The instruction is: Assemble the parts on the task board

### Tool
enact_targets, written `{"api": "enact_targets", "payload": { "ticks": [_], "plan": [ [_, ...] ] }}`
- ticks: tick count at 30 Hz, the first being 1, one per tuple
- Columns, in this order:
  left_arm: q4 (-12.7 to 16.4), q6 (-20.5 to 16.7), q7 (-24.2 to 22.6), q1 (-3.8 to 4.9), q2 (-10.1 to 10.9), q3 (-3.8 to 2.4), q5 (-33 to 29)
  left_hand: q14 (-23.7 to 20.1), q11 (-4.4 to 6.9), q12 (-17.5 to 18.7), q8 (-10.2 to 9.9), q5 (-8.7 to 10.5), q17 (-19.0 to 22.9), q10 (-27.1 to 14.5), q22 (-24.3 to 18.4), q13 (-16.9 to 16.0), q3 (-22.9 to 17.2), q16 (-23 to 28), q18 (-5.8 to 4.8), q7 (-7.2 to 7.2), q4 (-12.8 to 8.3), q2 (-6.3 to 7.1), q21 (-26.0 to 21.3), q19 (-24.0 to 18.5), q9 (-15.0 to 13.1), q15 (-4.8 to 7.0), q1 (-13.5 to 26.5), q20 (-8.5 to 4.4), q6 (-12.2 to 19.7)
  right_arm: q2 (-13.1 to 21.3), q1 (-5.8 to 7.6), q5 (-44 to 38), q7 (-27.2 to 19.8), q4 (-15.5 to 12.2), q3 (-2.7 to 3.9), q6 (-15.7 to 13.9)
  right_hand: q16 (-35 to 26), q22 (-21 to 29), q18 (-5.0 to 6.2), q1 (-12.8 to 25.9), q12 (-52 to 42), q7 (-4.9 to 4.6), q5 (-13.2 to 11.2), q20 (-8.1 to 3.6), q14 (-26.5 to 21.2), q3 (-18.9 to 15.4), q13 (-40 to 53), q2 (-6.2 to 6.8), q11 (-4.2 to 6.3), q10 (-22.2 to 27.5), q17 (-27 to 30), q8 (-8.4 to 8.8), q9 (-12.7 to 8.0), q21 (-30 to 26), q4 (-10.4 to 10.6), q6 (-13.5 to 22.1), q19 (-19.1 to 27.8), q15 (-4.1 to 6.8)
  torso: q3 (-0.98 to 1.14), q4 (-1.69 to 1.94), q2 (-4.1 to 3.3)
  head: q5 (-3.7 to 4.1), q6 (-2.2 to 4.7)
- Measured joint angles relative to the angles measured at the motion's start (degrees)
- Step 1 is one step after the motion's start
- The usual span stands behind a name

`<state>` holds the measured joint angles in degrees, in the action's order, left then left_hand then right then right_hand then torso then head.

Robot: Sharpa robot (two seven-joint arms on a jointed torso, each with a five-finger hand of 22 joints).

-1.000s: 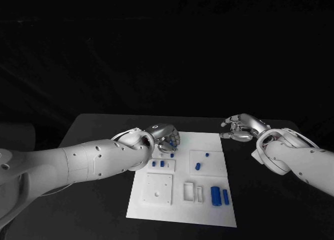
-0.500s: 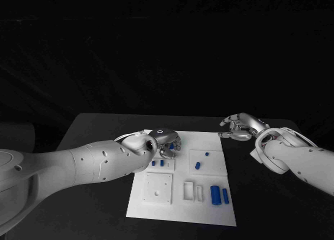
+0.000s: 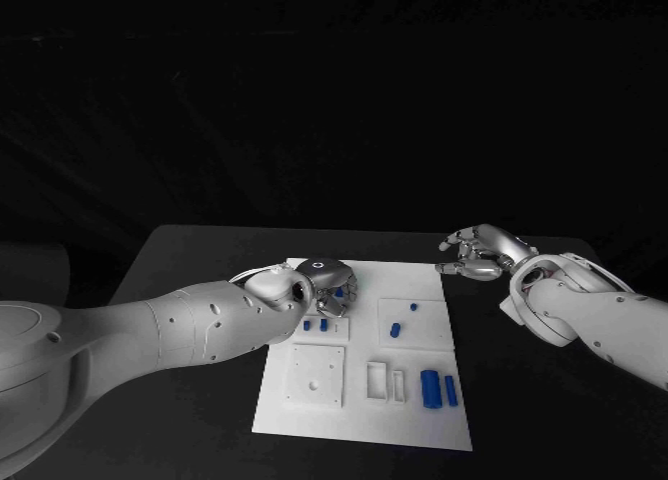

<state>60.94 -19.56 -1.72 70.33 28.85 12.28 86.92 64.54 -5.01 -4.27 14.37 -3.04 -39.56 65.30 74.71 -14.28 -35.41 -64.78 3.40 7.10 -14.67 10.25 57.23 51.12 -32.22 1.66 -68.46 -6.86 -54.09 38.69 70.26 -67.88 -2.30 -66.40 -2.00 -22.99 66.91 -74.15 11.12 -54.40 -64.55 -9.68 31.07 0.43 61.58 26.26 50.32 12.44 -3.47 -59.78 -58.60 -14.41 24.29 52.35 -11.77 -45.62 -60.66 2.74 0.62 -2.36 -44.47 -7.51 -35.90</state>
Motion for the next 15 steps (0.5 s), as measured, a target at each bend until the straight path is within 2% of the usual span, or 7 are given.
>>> {"api": "enact_targets", "payload": {
  "ticks": [15],
  "plan": [
    [-2.02,1.0,0.14,-0.36,-0.76,0.02,0.72,0.68,0.21,0.28,0.0,0.0,0.05,0.19,0.23,0.81,-0.16,-1.78,-0.02,0.0,0.16,-0.3,1.12,0.64,0.56,-0.13,-0.3,-0.21,0.0,-0.12,0.0,0.0,-0.01,-0.1,0.0,0.0,0.0,0.01,0.0,0.0,0.0,0.14,0.0,0.0,0.01,0.0,-0.04,0.0,0.0,0.0,0.0,0.0,0.0,0.0,0.0,0.07,0.0,-0.02,-0.01,0.05,0.0,0.08,-0.27]
  ]
}}
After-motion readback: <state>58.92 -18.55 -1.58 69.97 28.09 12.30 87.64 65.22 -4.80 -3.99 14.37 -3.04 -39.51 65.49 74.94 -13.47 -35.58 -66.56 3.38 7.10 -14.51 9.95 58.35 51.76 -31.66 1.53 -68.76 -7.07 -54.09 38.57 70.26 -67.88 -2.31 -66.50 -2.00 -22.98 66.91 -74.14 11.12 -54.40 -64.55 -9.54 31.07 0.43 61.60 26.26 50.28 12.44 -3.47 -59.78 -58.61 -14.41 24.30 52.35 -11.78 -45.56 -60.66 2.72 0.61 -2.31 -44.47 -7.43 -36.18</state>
